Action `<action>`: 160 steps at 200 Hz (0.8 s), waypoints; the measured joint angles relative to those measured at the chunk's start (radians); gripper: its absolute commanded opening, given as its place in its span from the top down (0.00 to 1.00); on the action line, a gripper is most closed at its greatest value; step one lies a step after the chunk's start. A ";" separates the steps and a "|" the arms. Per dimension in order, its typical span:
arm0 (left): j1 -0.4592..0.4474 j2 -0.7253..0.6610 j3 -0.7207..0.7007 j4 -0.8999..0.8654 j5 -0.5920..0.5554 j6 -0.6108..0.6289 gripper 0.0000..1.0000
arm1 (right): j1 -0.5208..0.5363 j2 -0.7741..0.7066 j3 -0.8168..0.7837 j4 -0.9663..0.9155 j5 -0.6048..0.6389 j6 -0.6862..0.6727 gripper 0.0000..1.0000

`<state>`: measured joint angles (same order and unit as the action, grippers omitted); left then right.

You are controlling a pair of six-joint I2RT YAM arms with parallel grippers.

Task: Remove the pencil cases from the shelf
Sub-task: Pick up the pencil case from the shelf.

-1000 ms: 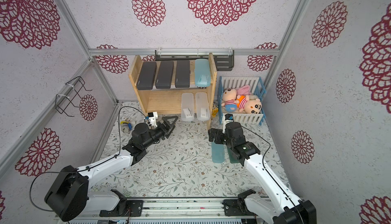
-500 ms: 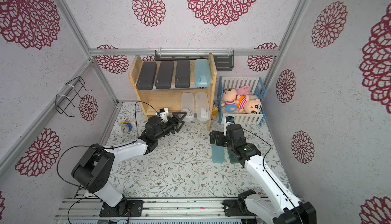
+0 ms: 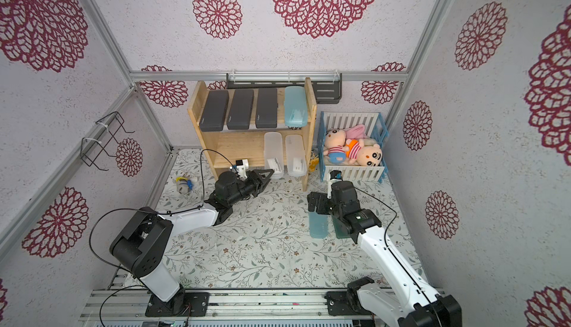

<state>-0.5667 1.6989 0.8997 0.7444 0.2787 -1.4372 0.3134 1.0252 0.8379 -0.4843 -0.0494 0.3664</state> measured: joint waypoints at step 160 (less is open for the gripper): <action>-0.108 -1.331 -0.557 -0.688 -0.459 0.765 1.00 | 0.696 0.141 0.140 0.551 0.161 0.238 0.01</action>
<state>-0.6750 0.3683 0.3431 0.0566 -0.1799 -0.6720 1.0092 1.1660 0.9783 0.0669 0.1120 0.6041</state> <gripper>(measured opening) 0.008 0.988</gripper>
